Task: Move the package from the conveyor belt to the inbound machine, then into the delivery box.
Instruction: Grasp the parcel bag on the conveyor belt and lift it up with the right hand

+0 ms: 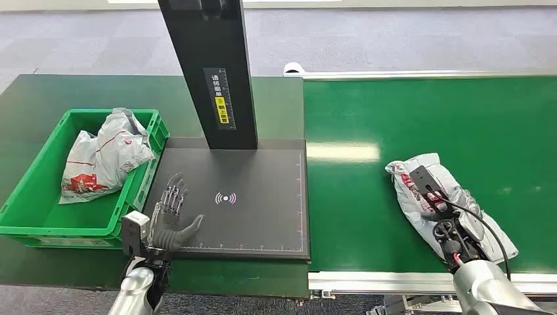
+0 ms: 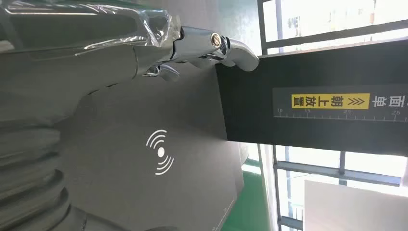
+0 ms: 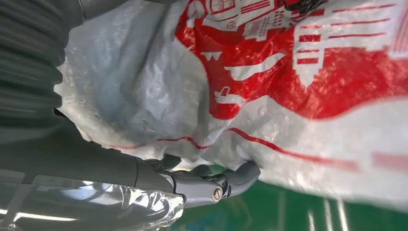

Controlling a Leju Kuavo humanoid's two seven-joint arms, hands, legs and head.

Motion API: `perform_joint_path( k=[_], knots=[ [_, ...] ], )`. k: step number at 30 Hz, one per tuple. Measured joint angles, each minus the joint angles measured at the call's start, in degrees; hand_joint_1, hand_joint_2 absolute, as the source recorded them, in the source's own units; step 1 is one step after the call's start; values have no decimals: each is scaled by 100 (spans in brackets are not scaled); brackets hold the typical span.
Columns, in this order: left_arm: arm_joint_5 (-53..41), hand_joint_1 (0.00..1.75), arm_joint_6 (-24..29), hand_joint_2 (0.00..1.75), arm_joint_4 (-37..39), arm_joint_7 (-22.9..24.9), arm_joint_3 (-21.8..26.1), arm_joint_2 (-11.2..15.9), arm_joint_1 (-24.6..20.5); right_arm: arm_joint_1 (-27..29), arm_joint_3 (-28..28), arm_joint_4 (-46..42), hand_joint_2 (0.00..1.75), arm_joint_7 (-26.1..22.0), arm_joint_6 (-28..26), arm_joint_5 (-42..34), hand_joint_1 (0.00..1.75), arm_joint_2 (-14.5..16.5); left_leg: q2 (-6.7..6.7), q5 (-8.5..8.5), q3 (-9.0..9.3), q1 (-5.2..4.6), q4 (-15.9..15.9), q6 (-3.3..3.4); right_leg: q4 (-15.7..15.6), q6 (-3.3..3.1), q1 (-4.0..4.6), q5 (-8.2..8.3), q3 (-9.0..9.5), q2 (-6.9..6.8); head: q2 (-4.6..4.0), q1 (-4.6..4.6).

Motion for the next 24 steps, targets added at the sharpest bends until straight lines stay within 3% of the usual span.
perform_joint_path(
  k=[1,3,5,7,13,17,20,24],
  knots=[
    [-1,0,-4,175,0,1,2,0,0,4,0,13,175,34,54,19,0,-13,0,0,0,0,0,0,0,0,0,0,0,0,0,1],
    [-5,0,-17,175,1,4,4,0,-2,12,0,50,175,123,207,72,41,-43,0,0,1,0,0,0,-1,0,0,0,1,0,0,0],
    [-20,0,-42,175,5,5,5,-2,-12,12,0,88,175,211,409,129,128,-69,0,0,3,0,1,1,-2,0,-1,0,3,-2,0,-1],
    [-43,0,-56,175,24,5,5,-4,-41,11,0,109,175,258,538,165,175,-85,-3,1,5,0,2,2,-3,1,-1,0,7,-8,0,1],
    [-77,0,-57,175,86,5,5,-17,-147,6,0,118,175,275,567,234,175,-130,-6,5,9,-1,4,7,-3,4,-1,2,16,-14,0,1],
    [-116,0,-55,175,110,11,5,-23,-187,9,-21,118,175,30,284,265,175,-148,-6,5,8,-1,7,8,-2,5,-1,3,16,-14,0,2],
    [-138,0,-40,175,128,14,7,-30,-213,19,-134,117,175,-587,-136,265,175,-128,-3,5,5,-1,6,8,-1,5,-1,4,15,-11,0,1],
    [-179,0,43,175,128,13,24,-54,-202,-1,-455,25,175,-1922,-821,193,175,29,-2,5,2,-1,5,7,1,5,0,4,13,-10,0,1]
  ],
)
